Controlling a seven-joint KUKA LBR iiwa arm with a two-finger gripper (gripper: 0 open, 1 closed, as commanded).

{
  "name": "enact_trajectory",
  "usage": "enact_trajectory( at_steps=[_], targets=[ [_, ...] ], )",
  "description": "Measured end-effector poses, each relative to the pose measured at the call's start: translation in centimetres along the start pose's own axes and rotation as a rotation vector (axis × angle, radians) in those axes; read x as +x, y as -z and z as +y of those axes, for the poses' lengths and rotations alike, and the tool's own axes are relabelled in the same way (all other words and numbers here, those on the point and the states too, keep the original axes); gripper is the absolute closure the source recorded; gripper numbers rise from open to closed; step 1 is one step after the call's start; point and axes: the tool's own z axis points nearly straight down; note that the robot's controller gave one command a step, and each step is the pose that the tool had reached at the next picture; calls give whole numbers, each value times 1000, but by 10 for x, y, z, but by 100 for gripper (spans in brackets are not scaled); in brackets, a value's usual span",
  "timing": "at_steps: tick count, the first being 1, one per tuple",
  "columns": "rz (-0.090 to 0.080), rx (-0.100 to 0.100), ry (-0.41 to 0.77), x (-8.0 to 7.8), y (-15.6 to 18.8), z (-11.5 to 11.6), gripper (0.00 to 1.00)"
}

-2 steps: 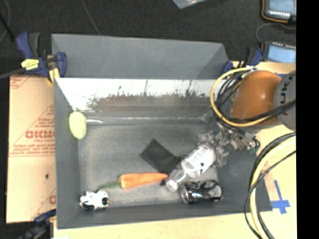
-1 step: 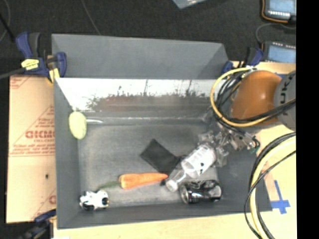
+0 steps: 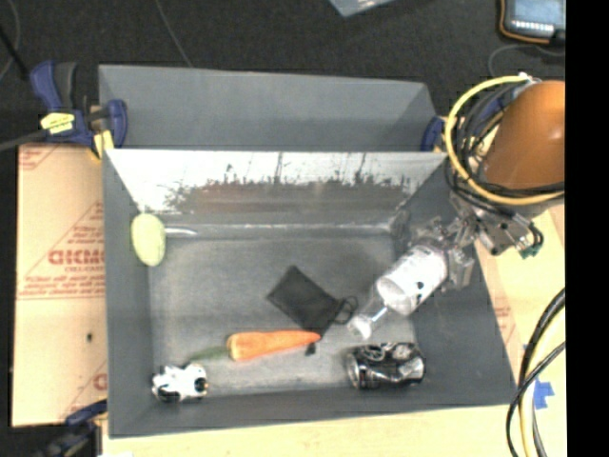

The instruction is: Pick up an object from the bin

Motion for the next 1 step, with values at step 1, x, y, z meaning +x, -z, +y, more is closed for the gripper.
enact_trajectory(
  at_steps=[1],
  targets=[
    [0, 0, 0, 0, 0, 0, 100]
  ],
)
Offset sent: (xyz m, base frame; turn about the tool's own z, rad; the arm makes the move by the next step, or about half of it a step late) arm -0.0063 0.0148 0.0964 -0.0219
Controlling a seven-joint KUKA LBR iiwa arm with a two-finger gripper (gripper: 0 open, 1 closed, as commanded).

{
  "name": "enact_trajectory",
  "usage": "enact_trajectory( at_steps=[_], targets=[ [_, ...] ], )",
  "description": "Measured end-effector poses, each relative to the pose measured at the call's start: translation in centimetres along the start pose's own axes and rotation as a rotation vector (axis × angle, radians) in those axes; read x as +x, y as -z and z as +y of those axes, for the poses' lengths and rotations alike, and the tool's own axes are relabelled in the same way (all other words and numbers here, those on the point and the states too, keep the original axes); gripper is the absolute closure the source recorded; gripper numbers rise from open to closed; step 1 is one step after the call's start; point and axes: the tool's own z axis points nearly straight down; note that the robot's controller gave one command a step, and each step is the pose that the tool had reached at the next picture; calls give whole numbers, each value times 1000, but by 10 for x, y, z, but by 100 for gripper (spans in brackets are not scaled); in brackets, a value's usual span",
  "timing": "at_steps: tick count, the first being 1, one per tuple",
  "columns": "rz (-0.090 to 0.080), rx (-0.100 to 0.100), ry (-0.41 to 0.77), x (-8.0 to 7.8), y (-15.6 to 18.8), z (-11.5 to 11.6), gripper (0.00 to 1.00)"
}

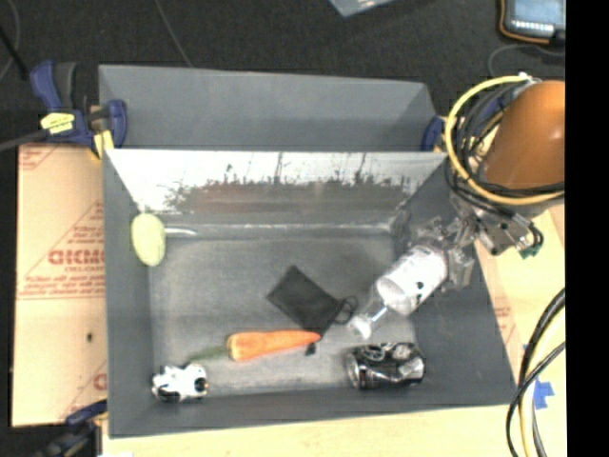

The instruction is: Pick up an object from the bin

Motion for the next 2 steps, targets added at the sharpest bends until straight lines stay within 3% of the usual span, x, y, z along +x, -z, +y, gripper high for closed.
enact_trajectory(
  at_steps=[1, 2],
  targets=[
    [5, -4, 7, 0, 44, 7, 100],
    [-1, 0, 10, -8, 107, 7, 100]
  ],
)
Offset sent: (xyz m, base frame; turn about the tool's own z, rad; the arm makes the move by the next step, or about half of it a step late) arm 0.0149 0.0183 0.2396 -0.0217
